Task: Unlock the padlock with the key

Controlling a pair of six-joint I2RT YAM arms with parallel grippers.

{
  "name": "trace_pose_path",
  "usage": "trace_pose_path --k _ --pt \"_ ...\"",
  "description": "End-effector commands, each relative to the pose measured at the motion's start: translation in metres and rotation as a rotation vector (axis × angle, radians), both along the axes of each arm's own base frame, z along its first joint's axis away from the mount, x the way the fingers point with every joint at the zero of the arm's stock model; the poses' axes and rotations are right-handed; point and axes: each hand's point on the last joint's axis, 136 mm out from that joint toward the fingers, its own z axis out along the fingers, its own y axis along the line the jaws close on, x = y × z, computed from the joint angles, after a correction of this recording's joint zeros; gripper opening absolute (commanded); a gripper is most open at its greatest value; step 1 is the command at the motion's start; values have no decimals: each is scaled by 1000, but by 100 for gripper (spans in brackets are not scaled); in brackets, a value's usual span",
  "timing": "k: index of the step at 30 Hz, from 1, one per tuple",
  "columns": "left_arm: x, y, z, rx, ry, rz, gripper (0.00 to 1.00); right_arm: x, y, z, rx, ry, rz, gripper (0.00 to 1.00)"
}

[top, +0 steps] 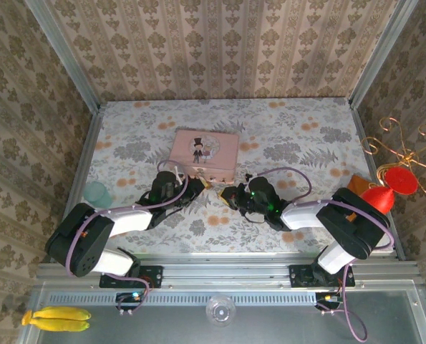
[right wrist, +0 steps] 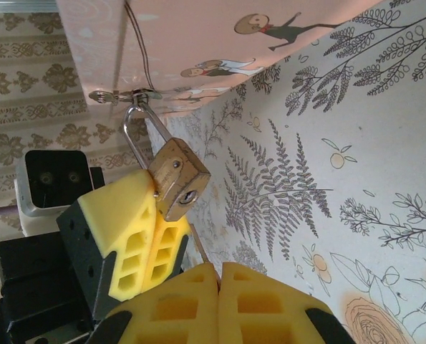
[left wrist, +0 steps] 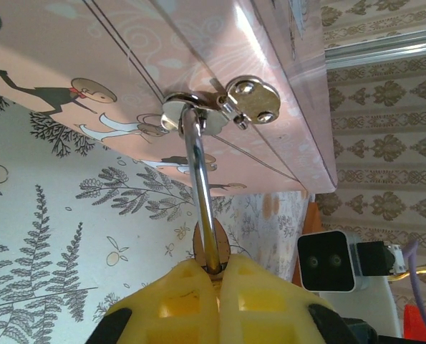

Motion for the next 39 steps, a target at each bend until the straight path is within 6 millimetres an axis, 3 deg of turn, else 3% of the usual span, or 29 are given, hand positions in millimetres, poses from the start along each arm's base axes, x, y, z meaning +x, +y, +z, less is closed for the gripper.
trace_pose_path --k 1,39 --pt "5 -11 54 -143 -153 -33 0 6 6 13 53 -19 9 0" --pt "3 -19 66 -201 -154 -39 0 16 8 22 142 -16 33 0"
